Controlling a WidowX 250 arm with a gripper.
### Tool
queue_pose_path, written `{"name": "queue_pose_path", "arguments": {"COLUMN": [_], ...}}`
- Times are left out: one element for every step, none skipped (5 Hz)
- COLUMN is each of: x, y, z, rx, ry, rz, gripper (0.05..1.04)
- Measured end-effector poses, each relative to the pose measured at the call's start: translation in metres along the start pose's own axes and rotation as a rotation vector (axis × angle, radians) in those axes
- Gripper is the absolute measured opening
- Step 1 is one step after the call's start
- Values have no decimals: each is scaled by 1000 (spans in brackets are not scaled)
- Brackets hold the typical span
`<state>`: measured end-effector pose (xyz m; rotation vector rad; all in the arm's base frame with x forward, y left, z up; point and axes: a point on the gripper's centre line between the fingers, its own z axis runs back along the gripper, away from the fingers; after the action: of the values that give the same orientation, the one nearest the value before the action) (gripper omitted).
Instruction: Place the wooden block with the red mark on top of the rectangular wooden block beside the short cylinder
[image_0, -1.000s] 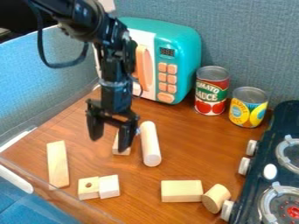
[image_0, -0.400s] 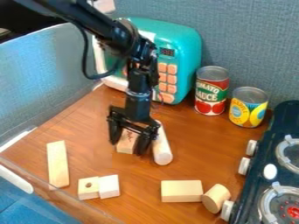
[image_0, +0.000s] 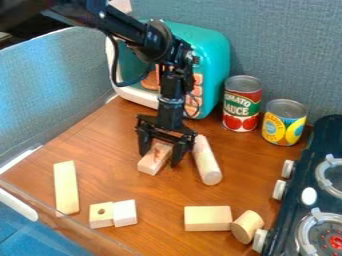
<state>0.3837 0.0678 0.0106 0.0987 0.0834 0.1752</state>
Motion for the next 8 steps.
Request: {"name": "queue_pose_path", "arguments": {"x": [-2, -13, -31, -56, -78, -88, -95, -104], "y": [0, -6, -31, -74, -112, -140, -137, -130], "z": [-3, -2, 22, 83, 101, 93, 66, 39], "rx": [-18, -46, -41, 26, 2, -62, -69, -87], "ry": [4, 21, -11, -138, -126, -99, 18, 103], "rz": [-121, -251, -407, -616, -793, -967, -1050, -1063], "gripper": [630, 566, 566, 566, 566, 566, 566, 566]}}
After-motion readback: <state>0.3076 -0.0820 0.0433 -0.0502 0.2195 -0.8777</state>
